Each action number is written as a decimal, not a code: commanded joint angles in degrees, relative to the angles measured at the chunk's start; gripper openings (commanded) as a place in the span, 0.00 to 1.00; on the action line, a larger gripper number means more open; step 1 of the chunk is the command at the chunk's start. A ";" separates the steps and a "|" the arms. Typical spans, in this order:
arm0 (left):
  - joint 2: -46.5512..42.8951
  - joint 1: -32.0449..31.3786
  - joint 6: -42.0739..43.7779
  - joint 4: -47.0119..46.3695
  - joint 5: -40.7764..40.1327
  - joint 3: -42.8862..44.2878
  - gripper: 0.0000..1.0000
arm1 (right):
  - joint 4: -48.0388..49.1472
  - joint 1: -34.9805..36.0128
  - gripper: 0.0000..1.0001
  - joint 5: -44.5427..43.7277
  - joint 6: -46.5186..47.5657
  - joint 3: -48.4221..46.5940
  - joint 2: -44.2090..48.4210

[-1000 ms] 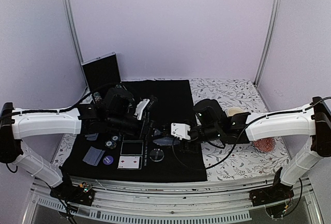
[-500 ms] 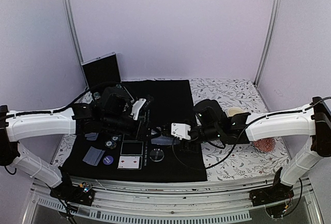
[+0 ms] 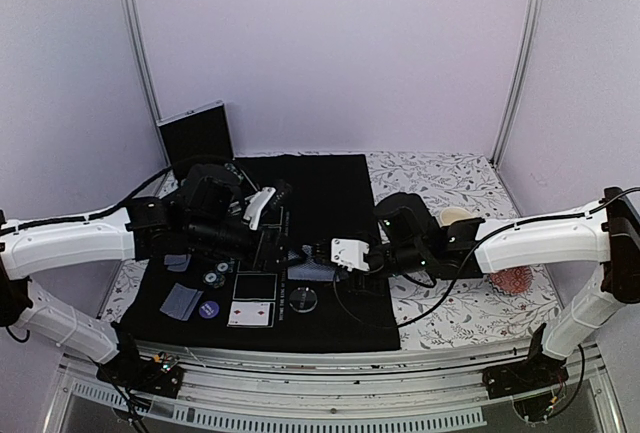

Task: Distribute texas hold em gaming equipment
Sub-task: Pick up the poker card from the face-down deck piles.

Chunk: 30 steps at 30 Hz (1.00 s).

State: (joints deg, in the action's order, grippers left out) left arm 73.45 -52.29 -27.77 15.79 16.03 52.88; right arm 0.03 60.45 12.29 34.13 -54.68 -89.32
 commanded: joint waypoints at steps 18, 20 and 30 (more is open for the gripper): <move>-2.64 3.03 1.43 2.40 8.19 -0.15 0.02 | 1.08 0.38 0.51 -0.25 0.33 0.99 2.71; -3.14 3.06 1.66 2.78 8.30 -0.06 0.00 | 1.15 0.37 0.51 -0.34 0.41 1.17 2.87; -5.58 3.14 2.65 3.26 9.63 0.35 0.00 | 2.32 -1.38 0.51 0.76 -0.23 2.69 3.22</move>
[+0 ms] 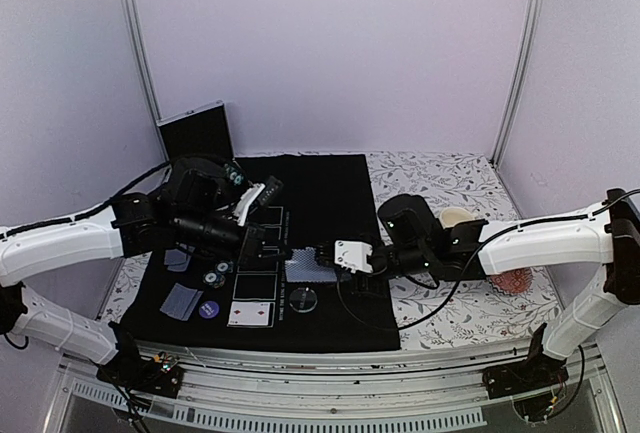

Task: Distribute texas hold em gaming equipment
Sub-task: Pick up the poker card from the face-down deck piles, then flop the poker card into the community card area.

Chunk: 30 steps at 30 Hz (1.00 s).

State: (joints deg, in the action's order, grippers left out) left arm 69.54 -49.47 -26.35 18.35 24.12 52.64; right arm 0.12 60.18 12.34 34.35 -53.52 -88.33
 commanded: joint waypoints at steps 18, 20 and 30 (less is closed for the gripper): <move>-2.54 8.69 2.61 34.67 -28.06 9.54 0.00 | 1.86 -4.04 0.51 0.32 -1.85 5.70 5.31; -0.81 8.57 1.51 38.12 -32.61 8.66 0.00 | 1.88 -4.07 0.51 0.33 -1.62 5.47 5.39; 8.63 5.99 -0.72 42.93 -42.93 9.78 0.00 | 1.48 -4.15 0.51 0.85 -1.72 5.04 5.35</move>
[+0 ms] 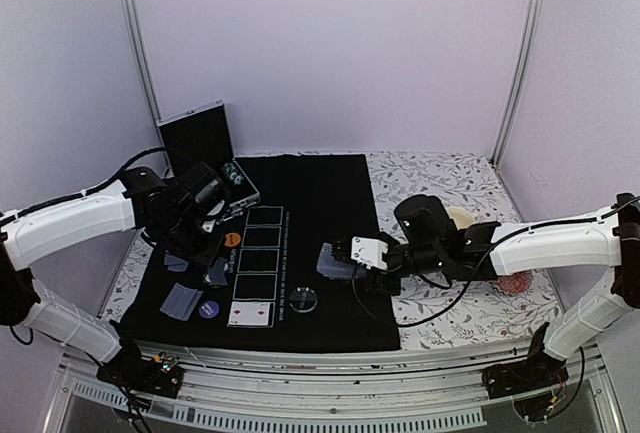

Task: Distribute texas hold em gaming equipment
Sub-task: Flop the poker card into the community card area.

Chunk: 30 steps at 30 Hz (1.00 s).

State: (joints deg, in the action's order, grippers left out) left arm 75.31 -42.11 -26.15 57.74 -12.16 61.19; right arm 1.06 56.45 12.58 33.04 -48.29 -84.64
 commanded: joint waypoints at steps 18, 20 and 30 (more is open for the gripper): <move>18.02 -5.65 1.44 -5.85 -2.23 4.24 0.00 | 0.59 -0.41 0.51 0.61 -0.91 1.27 2.71; 18.56 -5.66 1.45 -7.62 -0.68 4.29 0.00 | 0.76 -0.43 0.51 0.61 -0.94 1.38 2.73; 21.87 -5.54 0.23 -15.52 7.09 3.34 0.00 | 0.64 -0.38 0.51 0.22 -1.39 2.23 3.97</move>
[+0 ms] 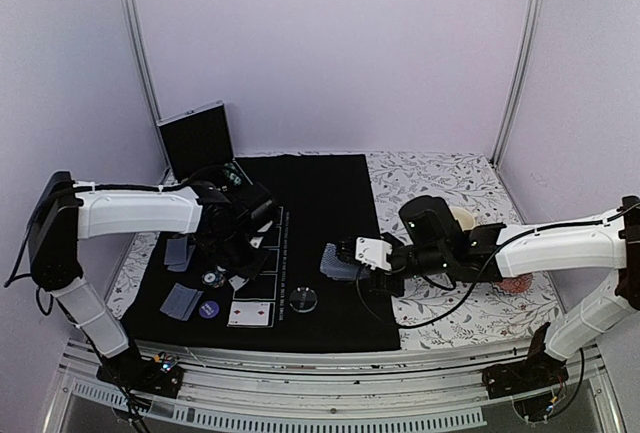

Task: Distribute texas hold em gaming equipment
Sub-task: Flop the poker card into the community card area, then adjust the poker card in the community card area.

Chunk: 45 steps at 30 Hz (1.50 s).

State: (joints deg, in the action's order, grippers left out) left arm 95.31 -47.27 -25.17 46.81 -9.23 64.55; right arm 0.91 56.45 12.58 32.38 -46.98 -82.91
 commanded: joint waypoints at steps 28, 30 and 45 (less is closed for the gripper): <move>3.16 7.84 3.47 -12.22 14.26 1.71 0.36 | 1.10 -0.45 0.51 0.03 -1.31 1.88 3.20; 4.03 10.62 3.79 -11.67 11.99 1.50 0.35 | 1.11 -0.44 0.51 -0.01 -1.44 1.91 3.15; 9.53 14.81 5.13 -15.10 14.03 -2.56 0.33 | 0.90 -0.41 0.51 -0.25 -1.65 2.49 3.37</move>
State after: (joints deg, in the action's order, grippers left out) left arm 103.66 -33.12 -20.93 32.99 4.03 63.16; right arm 0.86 56.23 12.53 31.64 -45.30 -80.95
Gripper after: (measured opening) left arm 0.312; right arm 0.510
